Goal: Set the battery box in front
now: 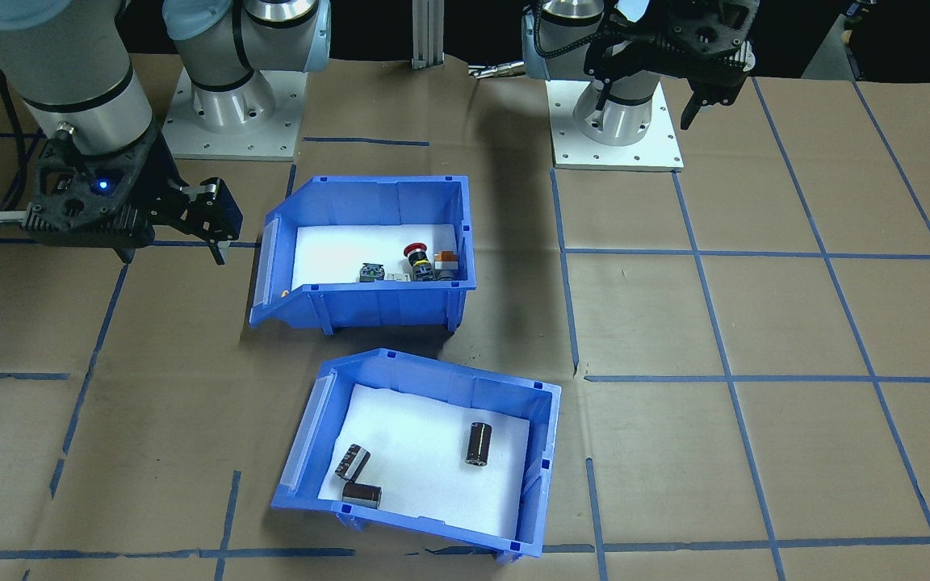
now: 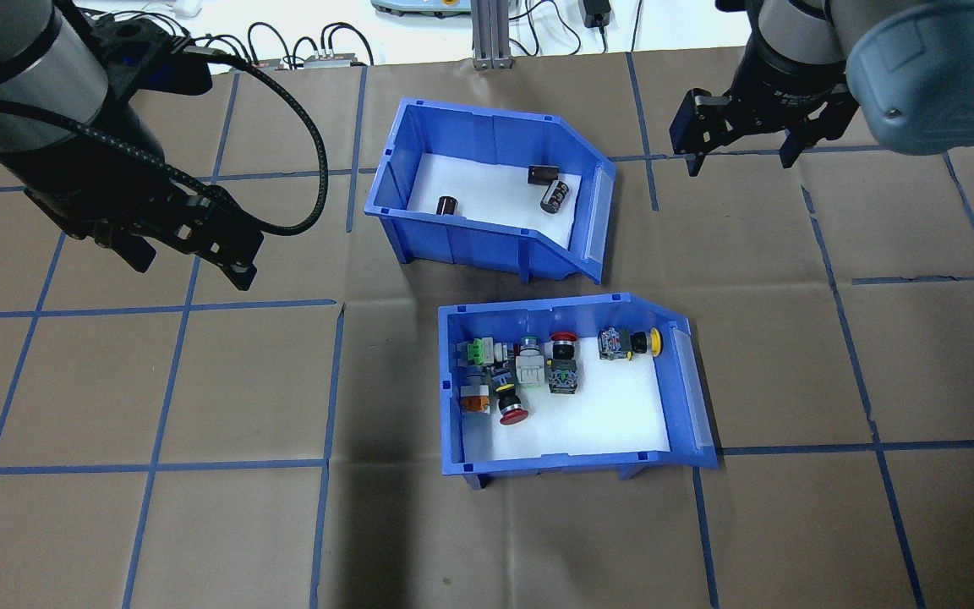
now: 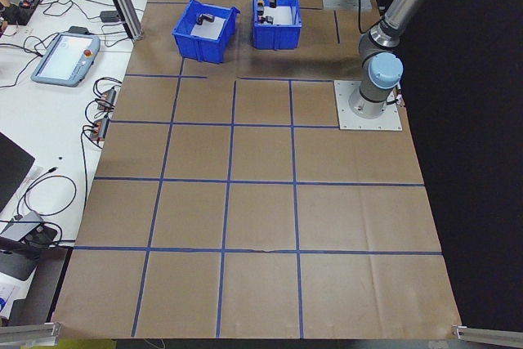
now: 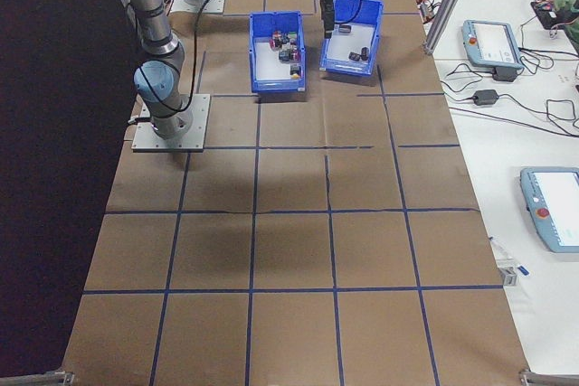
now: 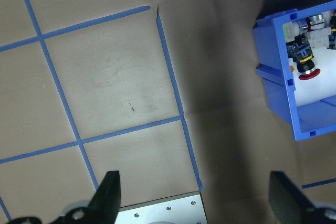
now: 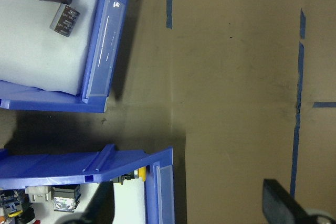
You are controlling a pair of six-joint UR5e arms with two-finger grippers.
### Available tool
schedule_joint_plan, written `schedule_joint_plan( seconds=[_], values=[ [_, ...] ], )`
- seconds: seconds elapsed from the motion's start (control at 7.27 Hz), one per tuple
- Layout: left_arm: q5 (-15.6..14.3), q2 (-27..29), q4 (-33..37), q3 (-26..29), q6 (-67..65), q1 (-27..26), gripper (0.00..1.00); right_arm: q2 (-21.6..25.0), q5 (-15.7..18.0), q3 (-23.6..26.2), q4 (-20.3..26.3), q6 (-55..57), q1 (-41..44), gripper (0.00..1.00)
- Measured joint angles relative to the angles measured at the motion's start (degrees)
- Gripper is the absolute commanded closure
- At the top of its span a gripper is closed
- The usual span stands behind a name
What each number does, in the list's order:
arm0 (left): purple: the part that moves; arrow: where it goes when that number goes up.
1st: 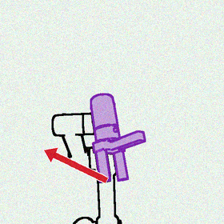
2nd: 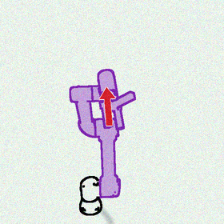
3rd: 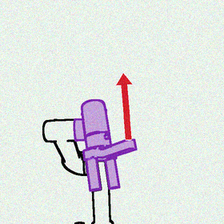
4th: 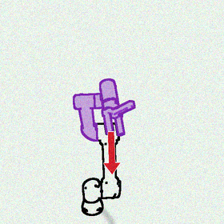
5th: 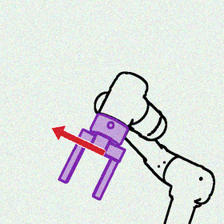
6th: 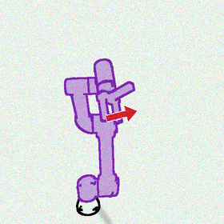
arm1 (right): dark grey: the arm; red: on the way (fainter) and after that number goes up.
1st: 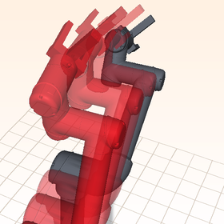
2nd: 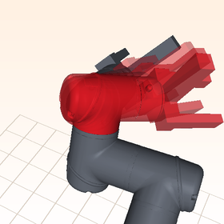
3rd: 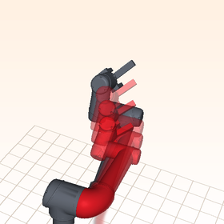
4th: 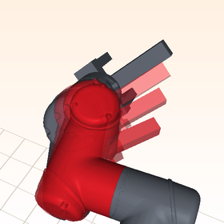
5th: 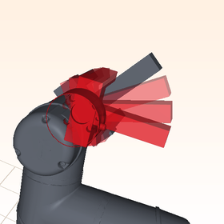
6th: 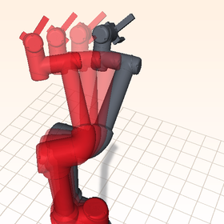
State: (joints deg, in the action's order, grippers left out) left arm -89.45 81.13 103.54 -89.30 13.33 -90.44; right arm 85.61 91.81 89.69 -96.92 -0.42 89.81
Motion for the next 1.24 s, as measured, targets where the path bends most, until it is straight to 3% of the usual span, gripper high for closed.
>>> schedule_joint_plan(
  seconds=[1.24],
  values=[
    [0.36, -0.75, -1.60, -1.47, -0.08, -0.08, 0.01, 1.05, -0.03, 0.43, 1.03, 1.56, -0.51, 0.00]
  ],
)
